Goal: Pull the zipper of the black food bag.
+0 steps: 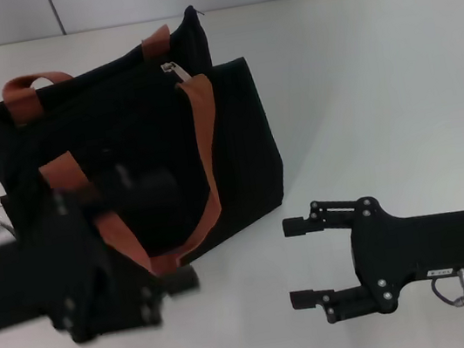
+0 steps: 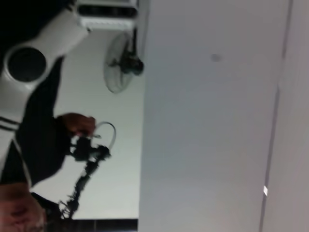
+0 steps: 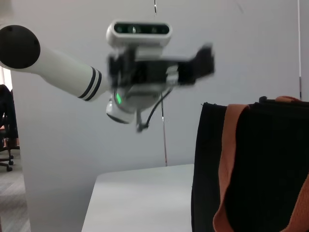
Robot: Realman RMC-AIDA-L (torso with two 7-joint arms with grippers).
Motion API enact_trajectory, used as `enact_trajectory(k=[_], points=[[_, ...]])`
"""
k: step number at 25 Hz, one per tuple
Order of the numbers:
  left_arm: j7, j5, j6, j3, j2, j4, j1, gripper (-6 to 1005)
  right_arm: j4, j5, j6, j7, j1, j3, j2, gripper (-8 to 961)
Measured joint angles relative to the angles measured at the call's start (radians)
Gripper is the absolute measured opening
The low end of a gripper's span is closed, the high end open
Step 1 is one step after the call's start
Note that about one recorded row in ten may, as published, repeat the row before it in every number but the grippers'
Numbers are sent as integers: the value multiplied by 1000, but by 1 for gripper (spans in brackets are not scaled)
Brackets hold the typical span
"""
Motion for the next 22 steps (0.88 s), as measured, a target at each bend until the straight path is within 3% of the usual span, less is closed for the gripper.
enact_trajectory(k=[1, 3, 7, 12, 22], points=[[0, 0, 0, 0, 0, 0, 0, 805, 0, 0, 0, 0, 0, 0, 0, 788], [104, 99, -38, -7, 8, -130, -19, 805, 3, -2, 5, 0, 1, -8, 0, 788], [187, 151, -119, -18, 22, -196, 6, 804, 17, -5, 19, 0, 2, -10, 0, 789], [211, 174, -206, -8, 34, -207, 50, 803, 48, -8, 24, -12, 9, -17, 0, 788], [206, 217, -231, -10, 32, -214, 46, 802, 91, -11, 35, -53, 13, -23, 2, 788]])
